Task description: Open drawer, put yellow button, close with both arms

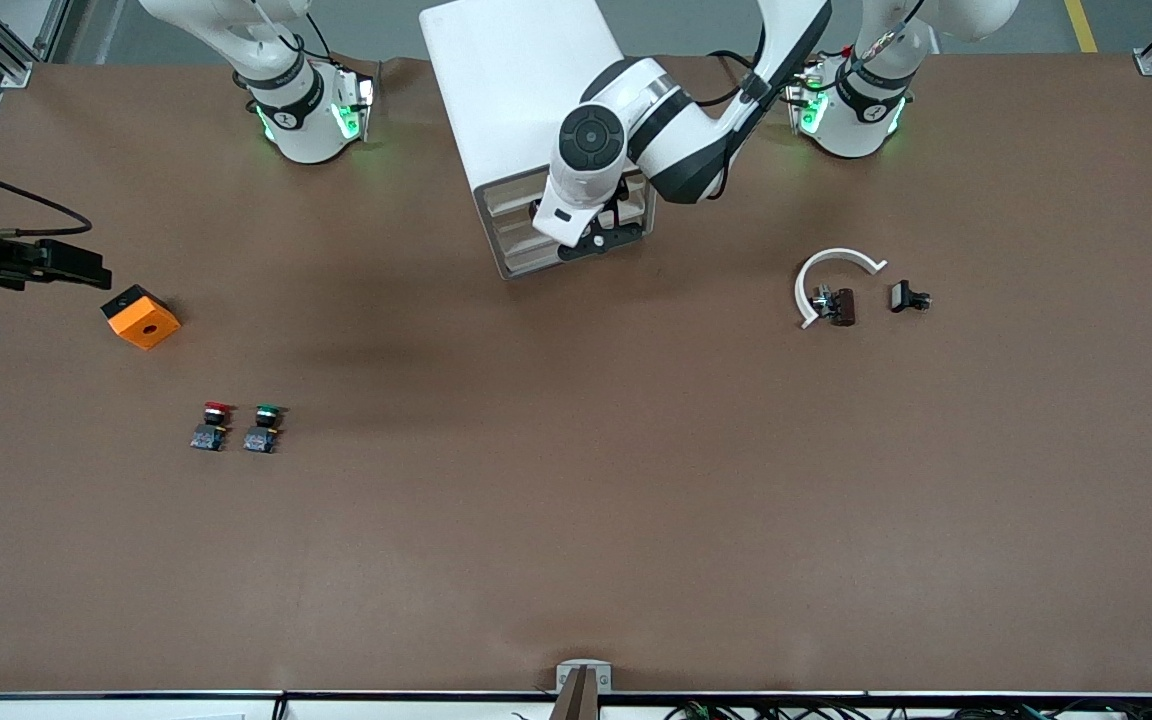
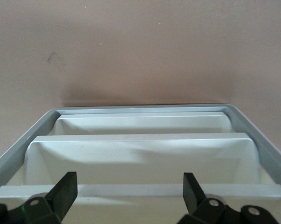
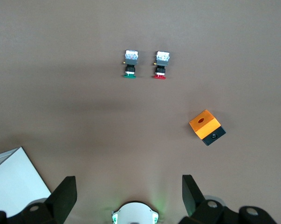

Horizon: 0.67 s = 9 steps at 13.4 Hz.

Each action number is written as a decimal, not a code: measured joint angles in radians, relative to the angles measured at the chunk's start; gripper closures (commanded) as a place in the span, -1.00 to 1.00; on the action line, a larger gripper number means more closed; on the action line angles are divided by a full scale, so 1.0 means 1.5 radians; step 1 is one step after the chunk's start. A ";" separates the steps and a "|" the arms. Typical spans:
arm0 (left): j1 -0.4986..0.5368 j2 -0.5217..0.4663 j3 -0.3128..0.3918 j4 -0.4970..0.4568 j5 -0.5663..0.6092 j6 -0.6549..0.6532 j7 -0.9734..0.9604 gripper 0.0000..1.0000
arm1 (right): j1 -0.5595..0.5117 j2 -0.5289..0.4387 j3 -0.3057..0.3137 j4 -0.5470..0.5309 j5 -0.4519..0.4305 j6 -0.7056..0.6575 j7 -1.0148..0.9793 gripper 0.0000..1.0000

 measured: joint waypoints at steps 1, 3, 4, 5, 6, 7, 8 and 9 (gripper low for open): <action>0.010 -0.001 0.002 0.011 0.002 0.000 -0.001 -1.00 | -0.003 -0.001 0.000 0.003 0.000 0.000 0.000 -1.00; 0.061 -0.003 0.006 0.042 0.030 -0.003 -0.001 -1.00 | -0.010 -0.012 0.000 0.007 0.000 0.000 0.000 -1.00; 0.094 -0.003 0.007 0.058 0.050 -0.005 0.000 -1.00 | -0.012 -0.022 0.000 0.007 0.000 0.001 0.000 -1.00; 0.126 -0.004 0.008 0.071 0.072 -0.007 0.002 -1.00 | -0.013 -0.033 0.000 0.007 0.000 0.002 0.000 -1.00; 0.158 -0.004 0.008 0.084 0.094 -0.010 0.004 -1.00 | -0.013 -0.045 0.000 0.002 0.000 0.001 0.000 -1.00; 0.188 -0.005 0.009 0.096 0.113 -0.017 0.005 -1.00 | -0.014 -0.057 0.000 -0.007 0.000 0.001 0.000 -1.00; 0.216 -0.006 0.009 0.109 0.129 -0.027 0.007 -1.00 | -0.014 -0.070 0.000 -0.020 0.000 0.003 0.000 -1.00; 0.246 -0.007 0.010 0.122 0.145 -0.043 0.013 -1.00 | -0.015 -0.082 0.000 -0.031 0.000 0.008 0.000 -1.00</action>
